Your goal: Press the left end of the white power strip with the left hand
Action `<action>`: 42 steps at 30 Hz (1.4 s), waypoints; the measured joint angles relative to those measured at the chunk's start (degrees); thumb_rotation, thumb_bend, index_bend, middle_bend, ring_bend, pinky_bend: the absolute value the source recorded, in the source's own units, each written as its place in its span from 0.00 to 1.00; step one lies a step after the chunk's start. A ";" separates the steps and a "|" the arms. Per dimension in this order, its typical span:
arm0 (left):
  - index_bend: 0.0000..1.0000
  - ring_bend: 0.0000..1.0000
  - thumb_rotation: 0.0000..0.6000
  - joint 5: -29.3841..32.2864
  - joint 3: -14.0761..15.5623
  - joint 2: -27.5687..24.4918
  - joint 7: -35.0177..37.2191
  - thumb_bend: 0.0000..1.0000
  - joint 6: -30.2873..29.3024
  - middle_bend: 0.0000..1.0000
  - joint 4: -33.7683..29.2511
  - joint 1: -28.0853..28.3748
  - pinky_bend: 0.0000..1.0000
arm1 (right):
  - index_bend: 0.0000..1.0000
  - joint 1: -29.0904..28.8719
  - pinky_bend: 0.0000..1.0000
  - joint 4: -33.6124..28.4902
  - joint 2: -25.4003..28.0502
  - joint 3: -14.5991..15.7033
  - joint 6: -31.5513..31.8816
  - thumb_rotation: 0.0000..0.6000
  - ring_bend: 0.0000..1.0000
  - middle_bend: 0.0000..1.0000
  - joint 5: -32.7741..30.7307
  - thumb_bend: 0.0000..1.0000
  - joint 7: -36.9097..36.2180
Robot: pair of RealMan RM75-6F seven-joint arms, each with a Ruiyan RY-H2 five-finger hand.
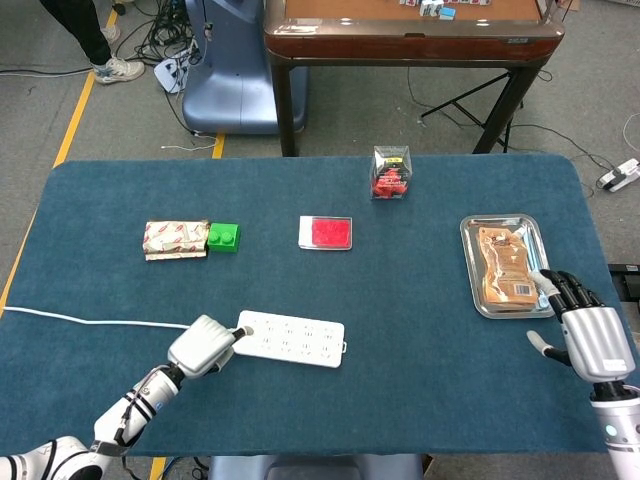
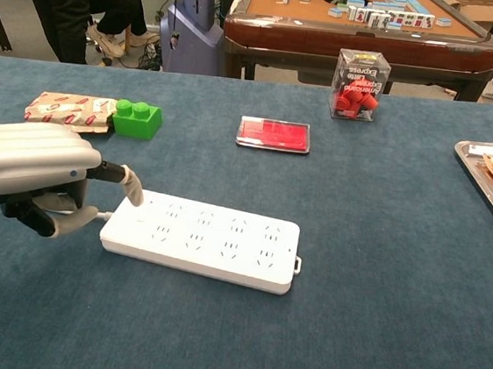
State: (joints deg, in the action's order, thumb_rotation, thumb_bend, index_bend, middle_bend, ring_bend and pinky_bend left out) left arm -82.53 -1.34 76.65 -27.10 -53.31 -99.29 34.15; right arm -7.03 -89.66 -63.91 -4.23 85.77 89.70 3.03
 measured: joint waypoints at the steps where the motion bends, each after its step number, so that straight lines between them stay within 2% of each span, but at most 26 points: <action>1: 0.32 1.00 1.00 0.07 -0.02 0.00 -0.07 0.59 -0.05 1.00 -0.05 0.09 1.00 | 0.15 -0.04 0.34 0.04 -0.06 0.02 -0.05 1.00 0.14 0.17 0.01 0.16 0.02; 42: 0.32 1.00 1.00 4.58 1.78 3.35 -0.65 0.59 0.95 1.00 4.42 2.29 1.00 | 0.15 -0.44 0.34 1.65 -1.10 0.14 -0.95 1.00 0.14 0.17 -0.88 0.16 -0.76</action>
State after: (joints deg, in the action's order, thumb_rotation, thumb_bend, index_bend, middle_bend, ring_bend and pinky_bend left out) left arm -77.95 0.44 80.00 -27.75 -52.36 -94.87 36.43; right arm -7.47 -88.01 -65.02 -4.09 84.83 88.82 2.27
